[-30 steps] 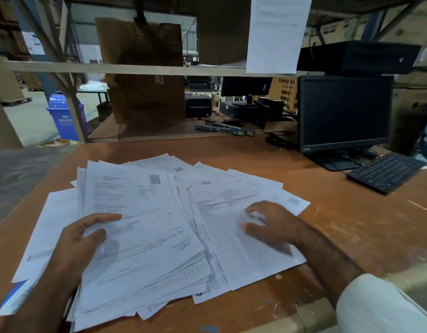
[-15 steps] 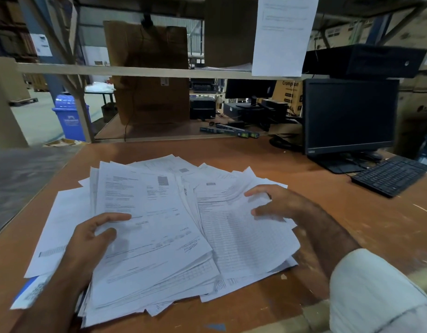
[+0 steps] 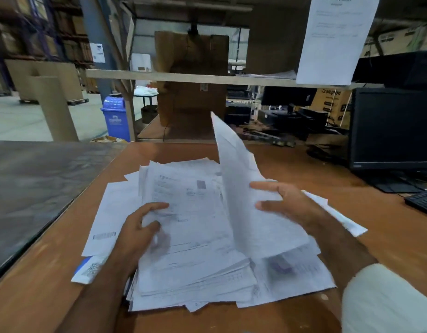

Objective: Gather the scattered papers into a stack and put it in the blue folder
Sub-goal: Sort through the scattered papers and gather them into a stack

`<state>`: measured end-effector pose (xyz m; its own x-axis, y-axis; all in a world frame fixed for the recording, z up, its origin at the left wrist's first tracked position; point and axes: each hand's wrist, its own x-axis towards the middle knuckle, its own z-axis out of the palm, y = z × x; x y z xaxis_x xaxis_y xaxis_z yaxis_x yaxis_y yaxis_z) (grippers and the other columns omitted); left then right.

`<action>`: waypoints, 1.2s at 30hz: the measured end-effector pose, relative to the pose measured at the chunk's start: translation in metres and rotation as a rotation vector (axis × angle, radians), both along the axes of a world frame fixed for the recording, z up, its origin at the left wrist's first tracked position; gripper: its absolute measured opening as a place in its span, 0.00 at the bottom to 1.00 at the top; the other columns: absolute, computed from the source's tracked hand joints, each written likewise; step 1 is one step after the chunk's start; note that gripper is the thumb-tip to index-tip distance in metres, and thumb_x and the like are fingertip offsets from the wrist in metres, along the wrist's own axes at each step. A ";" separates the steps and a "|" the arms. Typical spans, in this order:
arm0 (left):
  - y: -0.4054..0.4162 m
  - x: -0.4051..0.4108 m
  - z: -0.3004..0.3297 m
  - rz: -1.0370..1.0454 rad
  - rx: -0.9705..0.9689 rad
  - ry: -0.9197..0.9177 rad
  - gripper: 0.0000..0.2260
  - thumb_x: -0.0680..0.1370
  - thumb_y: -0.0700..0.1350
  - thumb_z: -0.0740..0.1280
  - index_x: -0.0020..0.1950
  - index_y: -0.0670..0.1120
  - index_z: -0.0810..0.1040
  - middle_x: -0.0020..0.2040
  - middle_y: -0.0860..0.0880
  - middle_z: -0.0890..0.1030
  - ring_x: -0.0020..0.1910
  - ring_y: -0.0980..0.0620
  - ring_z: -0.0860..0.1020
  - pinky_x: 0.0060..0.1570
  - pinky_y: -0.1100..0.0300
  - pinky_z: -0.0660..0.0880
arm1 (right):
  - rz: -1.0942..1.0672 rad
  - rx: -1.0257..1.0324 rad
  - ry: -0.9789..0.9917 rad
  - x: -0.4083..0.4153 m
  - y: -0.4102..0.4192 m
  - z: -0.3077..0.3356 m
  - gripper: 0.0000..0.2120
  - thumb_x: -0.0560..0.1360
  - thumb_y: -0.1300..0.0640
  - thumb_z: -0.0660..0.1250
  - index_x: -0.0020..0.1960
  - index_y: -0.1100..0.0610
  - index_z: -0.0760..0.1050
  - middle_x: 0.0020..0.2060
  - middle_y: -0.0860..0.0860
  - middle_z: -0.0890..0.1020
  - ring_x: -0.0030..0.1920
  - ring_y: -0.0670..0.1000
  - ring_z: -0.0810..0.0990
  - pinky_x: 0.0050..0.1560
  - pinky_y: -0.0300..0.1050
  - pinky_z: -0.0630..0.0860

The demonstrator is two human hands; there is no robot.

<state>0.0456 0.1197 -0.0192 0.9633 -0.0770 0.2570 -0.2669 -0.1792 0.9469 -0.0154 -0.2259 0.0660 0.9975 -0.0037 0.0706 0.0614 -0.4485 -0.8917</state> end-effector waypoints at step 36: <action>0.004 0.004 -0.009 -0.005 0.137 -0.010 0.18 0.78 0.28 0.66 0.52 0.50 0.87 0.65 0.48 0.80 0.67 0.45 0.75 0.67 0.45 0.72 | -0.094 -0.899 0.268 -0.043 -0.044 -0.060 0.33 0.74 0.27 0.60 0.73 0.42 0.65 0.73 0.43 0.68 0.70 0.50 0.70 0.71 0.58 0.68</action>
